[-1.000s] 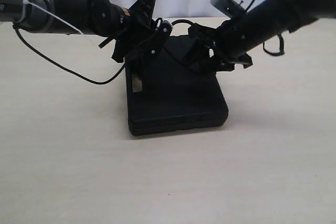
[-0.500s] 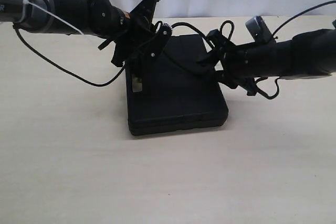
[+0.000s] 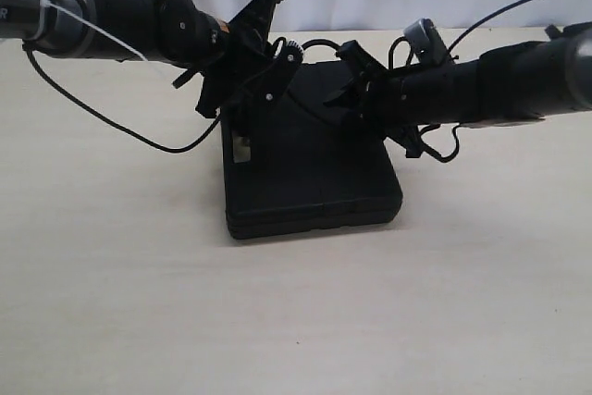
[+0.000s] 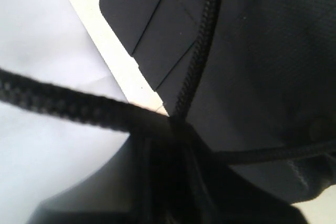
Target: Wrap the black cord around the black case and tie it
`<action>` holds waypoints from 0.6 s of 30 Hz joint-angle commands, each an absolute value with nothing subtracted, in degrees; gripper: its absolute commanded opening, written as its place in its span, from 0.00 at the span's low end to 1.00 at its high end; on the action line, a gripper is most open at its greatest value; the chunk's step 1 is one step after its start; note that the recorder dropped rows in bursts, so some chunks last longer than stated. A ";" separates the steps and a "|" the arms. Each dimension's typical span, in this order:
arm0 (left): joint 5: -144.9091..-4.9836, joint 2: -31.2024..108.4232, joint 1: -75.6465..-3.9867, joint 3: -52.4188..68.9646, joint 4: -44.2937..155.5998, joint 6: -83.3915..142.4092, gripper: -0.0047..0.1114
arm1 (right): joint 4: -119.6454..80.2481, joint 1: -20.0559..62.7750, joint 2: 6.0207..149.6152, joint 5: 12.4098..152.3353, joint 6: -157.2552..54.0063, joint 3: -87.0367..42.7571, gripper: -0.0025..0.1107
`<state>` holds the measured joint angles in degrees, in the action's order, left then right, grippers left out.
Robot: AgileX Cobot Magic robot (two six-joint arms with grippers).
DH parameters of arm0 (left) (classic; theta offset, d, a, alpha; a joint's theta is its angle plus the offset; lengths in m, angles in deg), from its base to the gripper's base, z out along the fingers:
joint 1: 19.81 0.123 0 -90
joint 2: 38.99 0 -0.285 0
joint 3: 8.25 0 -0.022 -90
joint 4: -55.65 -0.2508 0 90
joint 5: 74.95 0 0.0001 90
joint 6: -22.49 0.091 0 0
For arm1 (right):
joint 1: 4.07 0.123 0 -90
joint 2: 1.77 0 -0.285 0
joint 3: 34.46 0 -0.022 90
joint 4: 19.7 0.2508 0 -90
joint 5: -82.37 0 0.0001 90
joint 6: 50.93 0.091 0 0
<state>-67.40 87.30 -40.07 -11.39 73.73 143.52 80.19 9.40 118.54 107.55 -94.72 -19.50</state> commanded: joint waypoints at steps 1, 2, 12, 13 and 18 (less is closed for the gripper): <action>-66.74 87.34 -40.13 -11.75 74.38 145.16 0.04 | 80.25 9.45 119.15 104.55 -93.62 -20.35 0.32; -66.74 87.34 -40.13 -11.75 74.38 145.16 0.04 | 80.25 9.45 119.15 103.98 -93.62 -20.35 0.32; -66.74 87.34 -40.13 -11.75 74.38 145.16 0.04 | 80.25 9.45 117.45 118.39 -103.44 -20.35 0.32; -66.74 87.34 -40.13 -11.75 74.38 145.16 0.04 | 79.31 9.23 116.02 118.39 -104.62 -20.35 0.32; -66.74 87.34 -40.13 -11.75 74.38 145.16 0.04 | 67.82 6.26 109.08 116.21 -104.62 -20.35 0.32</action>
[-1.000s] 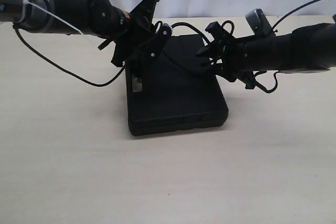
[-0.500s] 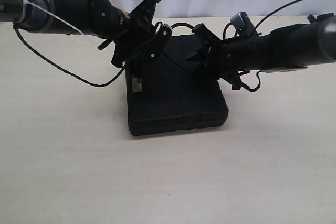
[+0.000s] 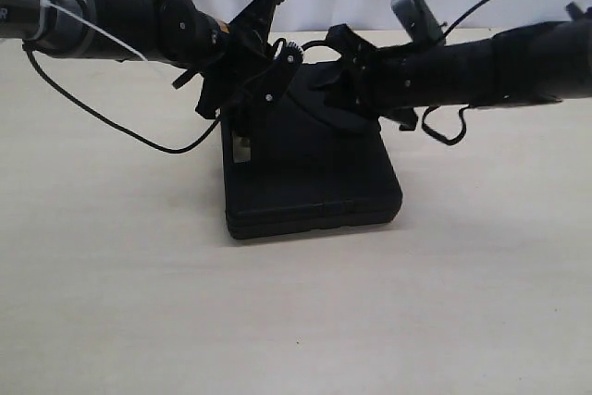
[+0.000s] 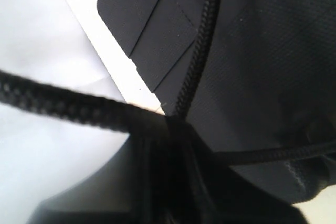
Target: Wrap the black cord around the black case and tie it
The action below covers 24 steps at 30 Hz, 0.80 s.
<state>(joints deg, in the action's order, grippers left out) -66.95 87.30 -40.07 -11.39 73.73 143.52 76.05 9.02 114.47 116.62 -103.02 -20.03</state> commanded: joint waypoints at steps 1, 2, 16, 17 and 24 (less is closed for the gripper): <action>-66.74 87.34 -40.13 -11.75 74.38 145.16 0.04 | 65.47 5.25 107.65 115.29 -104.62 -20.35 0.32; -66.74 87.34 -40.13 -11.75 74.38 145.16 0.04 | 63.69 4.43 106.28 114.19 -104.62 -20.35 0.32; -66.74 87.34 -40.13 -11.75 74.38 145.16 0.04 | 43.02 -6.72 124.18 115.42 -86.14 -31.06 0.32; -66.74 87.34 -40.13 -11.75 74.38 145.16 0.04 | 44.08 -6.72 125.10 115.42 -85.78 -31.36 0.32; -66.74 87.34 -40.13 -11.75 74.38 145.16 0.04 | 53.78 -6.60 127.30 116.71 -90.92 -32.32 0.30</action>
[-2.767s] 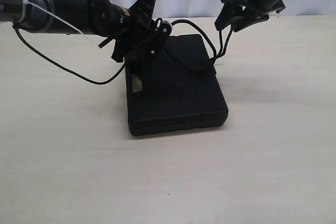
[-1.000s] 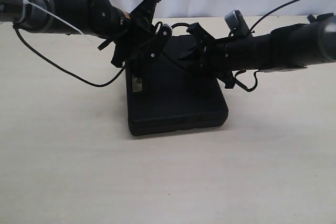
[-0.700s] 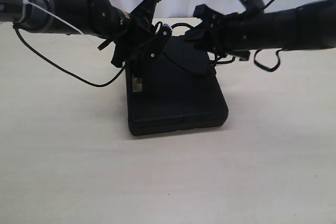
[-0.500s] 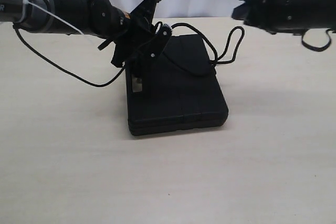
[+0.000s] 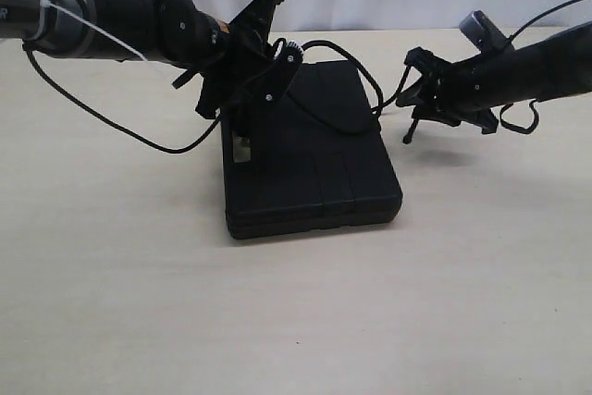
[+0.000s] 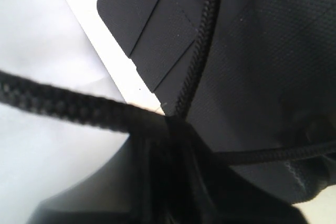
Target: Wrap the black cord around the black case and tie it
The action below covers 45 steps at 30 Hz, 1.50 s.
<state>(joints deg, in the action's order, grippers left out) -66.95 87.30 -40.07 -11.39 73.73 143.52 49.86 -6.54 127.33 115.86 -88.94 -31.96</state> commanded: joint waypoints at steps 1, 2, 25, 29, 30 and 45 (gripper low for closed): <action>-66.74 87.34 -40.13 -11.75 74.38 145.16 0.04 | 53.93 -6.60 127.30 116.71 -90.92 -32.32 0.28; -66.74 87.34 -40.13 -11.75 74.38 145.16 0.04 | 54.03 -6.60 127.30 116.71 -90.92 -32.32 0.23; -66.87 87.34 -41.44 -11.75 72.81 145.16 0.04 | 80.25 0.09 133.19 113.91 -109.80 -44.28 0.06; -67.13 87.34 -41.55 -11.75 72.81 145.16 0.04 | 77.13 0.47 135.18 120.25 -105.51 -46.44 0.06; -67.13 87.34 -41.55 -11.75 72.81 145.16 0.04 | 75.35 0.47 135.18 123.32 -103.82 -46.59 0.06; -73.63 87.34 -41.55 -11.75 72.68 145.16 0.04 | 36.85 -1.98 134.07 148.20 -86.13 -53.13 0.06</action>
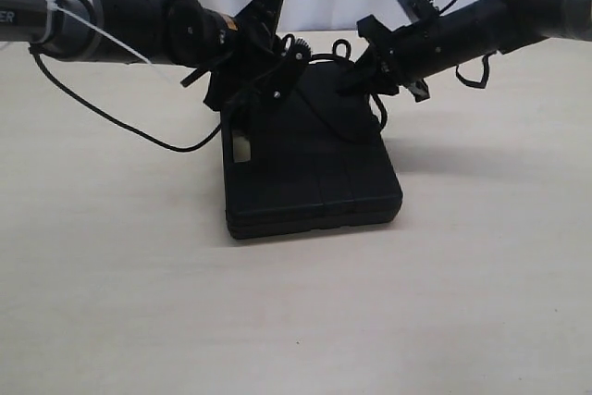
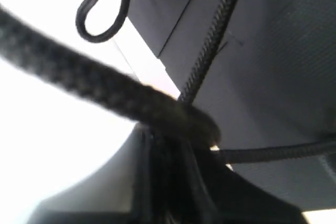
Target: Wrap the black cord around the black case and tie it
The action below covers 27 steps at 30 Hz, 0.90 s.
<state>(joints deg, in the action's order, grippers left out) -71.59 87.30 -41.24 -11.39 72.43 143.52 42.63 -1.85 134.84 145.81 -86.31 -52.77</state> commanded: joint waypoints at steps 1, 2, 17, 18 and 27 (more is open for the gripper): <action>-73.63 87.34 -41.55 -11.75 72.68 145.16 0.04 | 35.52 -1.98 134.07 148.39 -86.13 -53.13 0.06; -73.63 87.34 -41.55 -11.75 72.68 145.16 0.04 | 34.32 -1.98 134.07 148.66 -86.13 -53.13 0.06; -73.63 87.34 -41.55 -11.75 72.68 145.16 0.04 | 30.88 -1.98 133.95 149.72 -86.12 -53.13 0.38; -73.63 87.34 -41.55 -11.75 72.68 145.16 0.04 | 30.12 -1.98 133.83 149.72 -86.00 -53.13 0.38; -72.97 87.34 -41.55 -11.75 72.68 145.16 0.04 | 26.94 -1.98 133.16 149.61 -84.33 -53.13 0.38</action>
